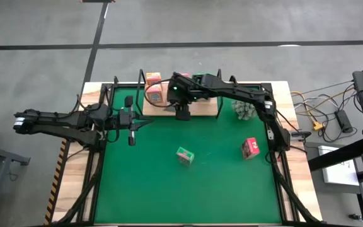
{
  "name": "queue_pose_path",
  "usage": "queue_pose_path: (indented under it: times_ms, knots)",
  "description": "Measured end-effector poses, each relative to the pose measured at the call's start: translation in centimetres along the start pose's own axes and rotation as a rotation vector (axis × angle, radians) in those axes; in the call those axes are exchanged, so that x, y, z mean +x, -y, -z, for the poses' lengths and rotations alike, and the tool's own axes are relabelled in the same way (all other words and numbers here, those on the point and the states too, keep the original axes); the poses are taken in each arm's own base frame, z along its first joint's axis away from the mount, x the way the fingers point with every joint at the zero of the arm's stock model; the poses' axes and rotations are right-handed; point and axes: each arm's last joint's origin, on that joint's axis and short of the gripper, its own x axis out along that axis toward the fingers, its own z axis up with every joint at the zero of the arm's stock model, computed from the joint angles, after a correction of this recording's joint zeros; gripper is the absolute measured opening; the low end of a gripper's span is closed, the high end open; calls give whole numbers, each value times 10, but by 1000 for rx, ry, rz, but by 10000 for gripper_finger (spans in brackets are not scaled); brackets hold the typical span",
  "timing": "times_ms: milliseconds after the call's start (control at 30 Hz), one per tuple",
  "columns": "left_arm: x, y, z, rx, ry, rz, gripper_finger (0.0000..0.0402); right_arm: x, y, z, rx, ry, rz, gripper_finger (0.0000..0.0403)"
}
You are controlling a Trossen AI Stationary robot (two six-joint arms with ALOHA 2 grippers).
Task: Stack cereal on shelf
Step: Put the orange cereal box on the shelf aligned with the other orange cereal boxes
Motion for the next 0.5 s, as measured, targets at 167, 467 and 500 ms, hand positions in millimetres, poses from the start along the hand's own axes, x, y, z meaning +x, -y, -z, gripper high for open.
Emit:
queue_pose_path:
  times_ms: [167, 467, 500]
  knots:
    - [0, 0, 0, -2, -1, -2, 0, 22, 8, 0, -18, 0, -39, 173]
    - [0, 0, 0, -1, -1, -3, 0, 43, 11, -1, -73, -11, -38, 173]
    - [0, 0, 0, -1, -2, -3, 0, 43, 12, -1, -75, -7, -37, 173]
